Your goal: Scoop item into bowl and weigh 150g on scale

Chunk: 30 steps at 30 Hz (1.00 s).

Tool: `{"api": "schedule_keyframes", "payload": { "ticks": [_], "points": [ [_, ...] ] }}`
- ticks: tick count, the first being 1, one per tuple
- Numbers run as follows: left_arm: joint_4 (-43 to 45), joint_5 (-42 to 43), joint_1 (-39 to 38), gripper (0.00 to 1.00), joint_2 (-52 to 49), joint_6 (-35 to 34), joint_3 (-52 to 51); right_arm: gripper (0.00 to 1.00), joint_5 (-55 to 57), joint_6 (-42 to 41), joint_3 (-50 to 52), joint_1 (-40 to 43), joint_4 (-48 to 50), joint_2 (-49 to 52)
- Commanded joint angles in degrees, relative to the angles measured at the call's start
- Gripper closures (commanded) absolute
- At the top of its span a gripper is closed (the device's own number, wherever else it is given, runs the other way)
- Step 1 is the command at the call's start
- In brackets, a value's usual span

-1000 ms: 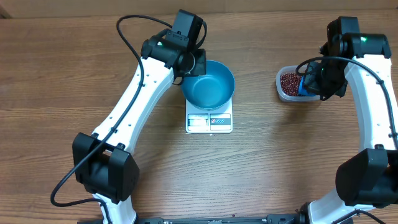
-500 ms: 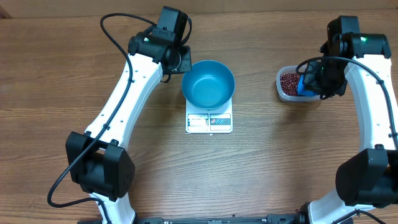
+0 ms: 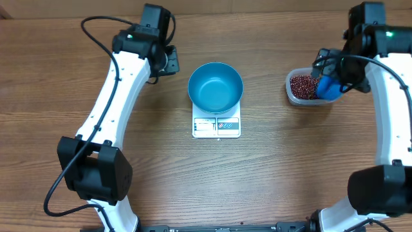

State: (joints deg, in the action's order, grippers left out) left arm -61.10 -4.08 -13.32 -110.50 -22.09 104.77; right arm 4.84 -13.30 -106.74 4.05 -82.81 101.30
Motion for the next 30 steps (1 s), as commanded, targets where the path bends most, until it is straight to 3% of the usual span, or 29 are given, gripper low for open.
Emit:
{"api": "schedule_keyframes", "payload": {
  "ticks": [1, 4, 7, 9, 12, 13, 14, 20, 30],
  "points": [
    [-1.2, 1.1, 1.2, 0.68, 0.0, 0.3, 0.6, 0.05, 0.4, -0.3, -0.8, 0.2, -1.7, -1.5],
    [-1.7, 1.1, 1.6, 0.66, 0.0, 0.3, 0.6, 0.05, -0.7, -0.3, 0.3, 0.2, -1.8, -1.5],
    [-1.9, 0.7, 1.8, 0.57, 0.0, 0.5, 0.6, 0.05, 0.9, -0.4, 0.6, 0.2, -1.8, -1.5],
    [-2.1, 0.6, 1.8, 0.53, 0.0, 1.6, 0.6, 0.05, 6.0, -4.6, 0.6, 0.8, -1.7, -1.6],
    [-2.3, 0.7, 1.8, 0.32, 0.0, 2.0, 0.6, 0.05, 12.1, -10.0, 0.5, 2.7, -1.6, -3.3],
    [-2.3, 0.7, 1.8, 0.20, 0.0, 2.0, 0.6, 0.05, 12.0, -10.7, 0.5, 3.7, -1.3, -4.2],
    [-2.3, 0.7, 1.8, 0.00, 0.0, 2.0, 0.6, 0.04, 11.7, -10.9, 0.5, 4.8, -0.9, -5.2],
    [-2.3, 0.5, 1.8, 0.00, 0.0, 2.0, 0.6, 0.00, -3.1, -5.9, 0.7, 17.2, 1.6, -8.6],
    [-2.2, 0.5, 1.8, 0.00, 0.0, 2.0, 0.6, 0.03, -37.1, 1.1, 20.9, 39.4, 16.3, -8.5]
  ]
}}
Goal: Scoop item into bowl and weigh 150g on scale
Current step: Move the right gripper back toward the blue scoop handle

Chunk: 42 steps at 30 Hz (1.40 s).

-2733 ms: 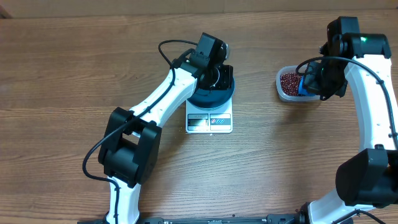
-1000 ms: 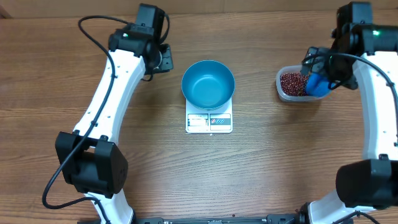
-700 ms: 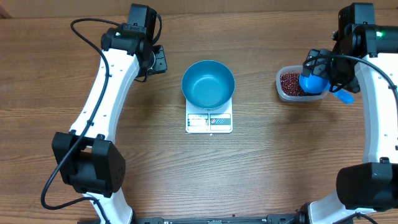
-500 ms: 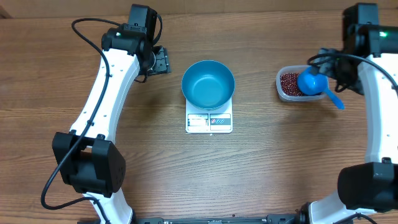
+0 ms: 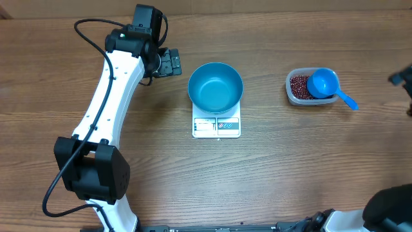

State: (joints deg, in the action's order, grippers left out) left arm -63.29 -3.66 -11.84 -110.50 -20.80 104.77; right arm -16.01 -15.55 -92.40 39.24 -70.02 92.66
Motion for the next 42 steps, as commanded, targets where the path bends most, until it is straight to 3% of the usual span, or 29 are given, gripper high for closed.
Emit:
{"api": "schedule_keyframes", "payload": {
  "ticks": [1, 7, 11, 13, 18, 24, 27, 34, 42],
  "points": [
    [-0.1, 0.1, 0.3, 0.00, 0.0, 0.7, 0.6, 0.05, -20.7, 4.2, 9.7, 5.6, 5.7, 0.2],
    [0.0, 0.1, 0.3, 0.01, 0.0, 0.7, 0.6, 0.12, -26.0, 3.2, 27.3, 10.6, 23.3, 0.2],
    [0.0, 0.2, 0.2, 0.01, 0.0, 0.7, 0.6, 0.11, -27.2, 2.1, 36.0, 10.9, 34.7, 0.2],
    [0.0, 0.1, 0.2, 0.01, 0.0, 0.7, 0.6, 0.04, -27.3, 1.1, 38.0, 10.9, 35.7, 0.3],
    [0.0, 0.1, 0.2, 0.00, 0.0, 0.7, 0.6, 0.05, -27.5, 3.5, 41.1, 10.4, 41.4, 1.8],
    [0.0, 0.1, 0.2, 0.01, 0.0, 0.7, 0.6, 0.18, -40.6, 6.1, 41.5, 10.3, 48.9, 4.9],
    [0.0, 0.1, 0.2, 0.00, 0.0, 0.7, 0.6, 0.22, -41.1, 7.5, 41.5, 9.3, 49.2, 7.9],
    [0.0, 0.1, 0.2, 0.00, 0.0, 0.7, 0.6, 0.19, -52.3, 11.6, 41.5, 7.9, 54.7, 13.5],
    [0.1, 0.1, 0.2, 0.00, 0.0, 0.7, 0.6, 0.16, -52.7, 16.1, 41.5, 6.3, 56.3, 13.6]
  ]
}}
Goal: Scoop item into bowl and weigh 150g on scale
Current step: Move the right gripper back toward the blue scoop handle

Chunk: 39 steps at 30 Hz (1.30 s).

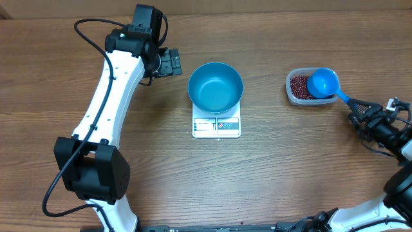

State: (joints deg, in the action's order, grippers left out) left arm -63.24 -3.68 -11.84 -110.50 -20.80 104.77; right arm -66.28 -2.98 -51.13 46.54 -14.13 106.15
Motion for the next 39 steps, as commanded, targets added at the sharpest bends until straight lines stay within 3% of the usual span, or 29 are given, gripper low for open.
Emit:
{"api": "schedule_keyframes", "payload": {
  "ticks": [1, 11, 24, 26, 32, 39],
  "points": [
    [0.0, 0.2, 0.2, 0.00, 0.0, 0.7, 0.6, 0.16, -2.5, 3.5, 0.2, -1.4, 0.5, 0.1],
    [0.0, 0.2, 0.2, 0.01, 0.0, 0.7, 0.6, 0.17, -5.2, 3.5, 0.2, -3.1, 6.0, 0.1],
    [0.0, 0.2, 0.2, 0.00, 0.0, 0.7, 0.6, 0.14, 14.0, 3.3, 0.2, -3.0, 2.1, 0.1],
    [0.0, 0.2, 0.2, 0.00, 0.0, 0.7, 0.6, 0.00, 13.9, 3.3, 0.1, -3.0, 2.6, 0.1],
    [0.0, 0.2, 0.2, 0.00, 0.0, 0.7, 0.6, 0.00, 14.0, -1.6, 0.0, -2.8, 6.5, 0.1],
    [0.0, 0.2, 0.2, 0.00, 0.0, 0.7, 0.6, 0.00, 10.7, -1.7, 0.0, -2.8, 7.3, 0.1]
  ]
}}
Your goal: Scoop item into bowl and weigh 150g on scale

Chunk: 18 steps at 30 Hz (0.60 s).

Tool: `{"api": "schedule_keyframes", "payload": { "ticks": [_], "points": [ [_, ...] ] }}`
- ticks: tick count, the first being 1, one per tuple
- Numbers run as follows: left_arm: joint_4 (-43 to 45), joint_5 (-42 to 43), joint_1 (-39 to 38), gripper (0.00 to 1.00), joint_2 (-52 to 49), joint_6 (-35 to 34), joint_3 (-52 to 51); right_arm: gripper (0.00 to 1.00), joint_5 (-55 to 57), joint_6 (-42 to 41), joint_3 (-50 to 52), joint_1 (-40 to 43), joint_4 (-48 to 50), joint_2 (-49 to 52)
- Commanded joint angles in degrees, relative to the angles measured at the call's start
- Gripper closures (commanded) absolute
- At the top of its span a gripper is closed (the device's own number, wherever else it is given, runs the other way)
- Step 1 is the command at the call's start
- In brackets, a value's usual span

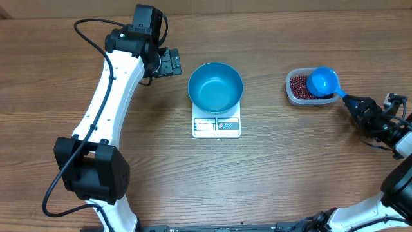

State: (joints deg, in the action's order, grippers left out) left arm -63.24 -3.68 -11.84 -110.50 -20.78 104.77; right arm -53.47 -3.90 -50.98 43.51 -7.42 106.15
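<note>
A blue bowl (215,86) stands on the white scale (216,127) at the table's middle. To the right, a clear tub of red beans (297,86) holds the head of a blue scoop (323,82), whose handle points down-right over the rim. My right gripper (353,102) lies low at the handle's end, fingers drawn together on it. Far left of the bowl, my left gripper (171,62) hangs open and holds nothing. The scale's reading is too small to read.
The left arm (109,96) stretches along the left side of the wooden table from its base at the front edge. The right arm's base (399,187) shows at the right border.
My right gripper has moved a little up-left along the scoop's handle and its fingers have come together on it. Scoop, tub, bowl and left arm stay where they were.
At first the right arm stood over the bean tub with the scoop under it. Then the arm was out of view, the scoop left lying in the tub. Later the gripper lay low and open at the handle's end; now it grips the handle.
</note>
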Motion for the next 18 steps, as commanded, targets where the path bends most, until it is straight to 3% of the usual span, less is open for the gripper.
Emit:
{"api": "schedule_keyframes", "payload": {
  "ticks": [1, 6, 9, 18],
  "points": [
    [0.0, 0.2, 0.2, 0.01, 0.0, 0.7, 0.6, 0.00, -2.7, -0.8, -0.1, 0.3, 1.0, 0.1],
    [0.0, 0.2, 0.2, 0.01, 0.0, 0.7, 0.6, 0.00, -11.8, -0.9, -0.1, 0.3, 5.5, 0.1],
    [0.0, 0.2, 0.2, 0.00, 0.0, 0.7, 0.6, 0.00, -17.4, -5.4, -0.1, 0.3, 8.5, 0.1],
    [0.0, 0.2, 0.2, 0.00, 0.0, 0.7, 0.6, 0.00, -24.0, -8.4, -0.1, 0.3, 10.8, 0.1]
  ]
}}
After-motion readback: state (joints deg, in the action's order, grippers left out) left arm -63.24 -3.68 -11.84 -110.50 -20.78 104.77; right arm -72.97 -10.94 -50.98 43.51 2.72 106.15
